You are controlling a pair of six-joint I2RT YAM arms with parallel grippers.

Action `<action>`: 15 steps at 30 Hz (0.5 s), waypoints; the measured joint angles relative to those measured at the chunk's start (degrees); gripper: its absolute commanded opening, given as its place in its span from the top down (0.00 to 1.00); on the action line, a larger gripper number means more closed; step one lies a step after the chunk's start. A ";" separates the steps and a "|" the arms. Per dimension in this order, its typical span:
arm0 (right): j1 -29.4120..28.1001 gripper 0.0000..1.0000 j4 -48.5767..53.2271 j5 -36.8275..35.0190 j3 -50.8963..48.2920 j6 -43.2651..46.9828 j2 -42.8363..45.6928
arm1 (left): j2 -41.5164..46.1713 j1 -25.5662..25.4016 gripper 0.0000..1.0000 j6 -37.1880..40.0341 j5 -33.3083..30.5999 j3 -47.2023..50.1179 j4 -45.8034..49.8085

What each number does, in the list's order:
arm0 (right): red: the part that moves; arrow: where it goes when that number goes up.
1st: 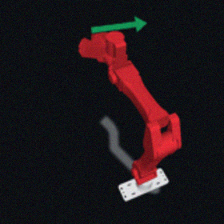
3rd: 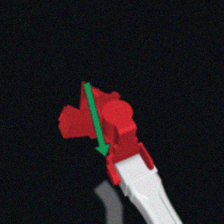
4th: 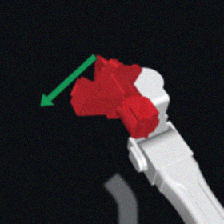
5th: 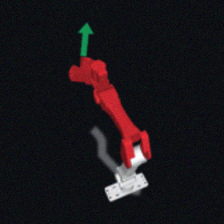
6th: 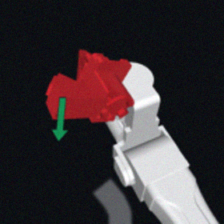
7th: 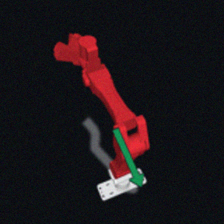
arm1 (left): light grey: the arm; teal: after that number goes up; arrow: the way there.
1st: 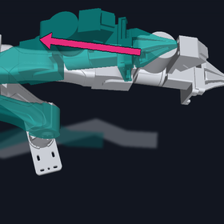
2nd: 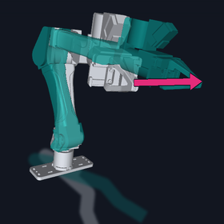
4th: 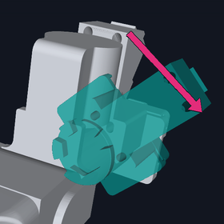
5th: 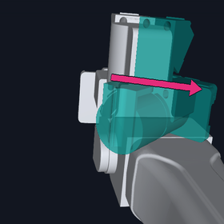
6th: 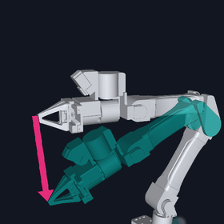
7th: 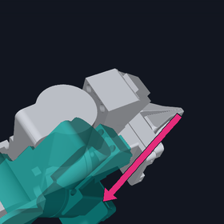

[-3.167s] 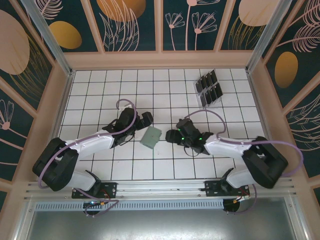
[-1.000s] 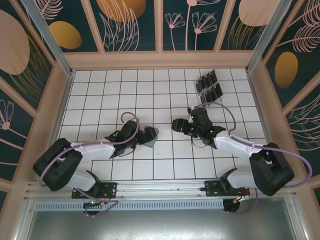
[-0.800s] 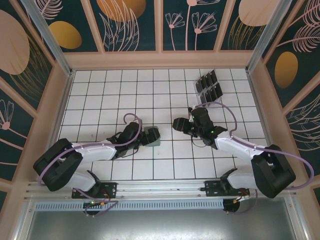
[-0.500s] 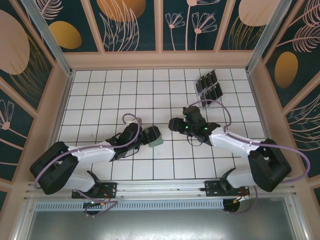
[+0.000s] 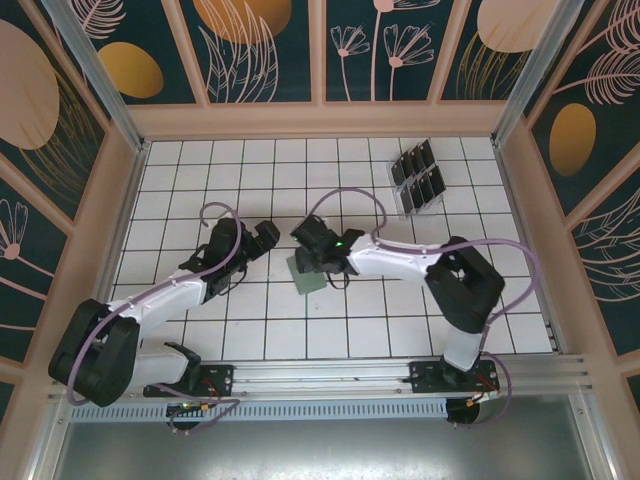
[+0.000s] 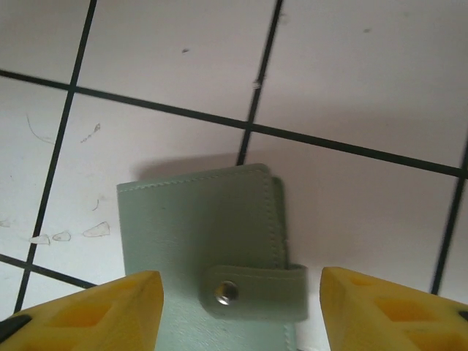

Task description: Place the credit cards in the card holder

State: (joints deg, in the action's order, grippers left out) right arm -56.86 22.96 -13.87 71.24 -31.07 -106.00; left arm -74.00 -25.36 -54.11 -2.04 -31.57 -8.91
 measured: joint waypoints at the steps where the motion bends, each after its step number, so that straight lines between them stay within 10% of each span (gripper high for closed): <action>1: -0.76 0.42 1.33 -1.09 1.44 0.42 -1.29 | -0.37 0.63 0.01 0.24 0.31 0.00 0.13; 15: -2.86 0.47 8.22 -6.05 4.85 0.81 -5.70 | -1.16 2.62 0.01 1.81 3.19 0.68 -0.09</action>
State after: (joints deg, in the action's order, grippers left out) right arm -59.72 31.18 -19.92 76.09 -30.26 -111.70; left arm -75.16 -22.74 -52.29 1.15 -30.89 -8.99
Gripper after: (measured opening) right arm 0.548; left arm 0.986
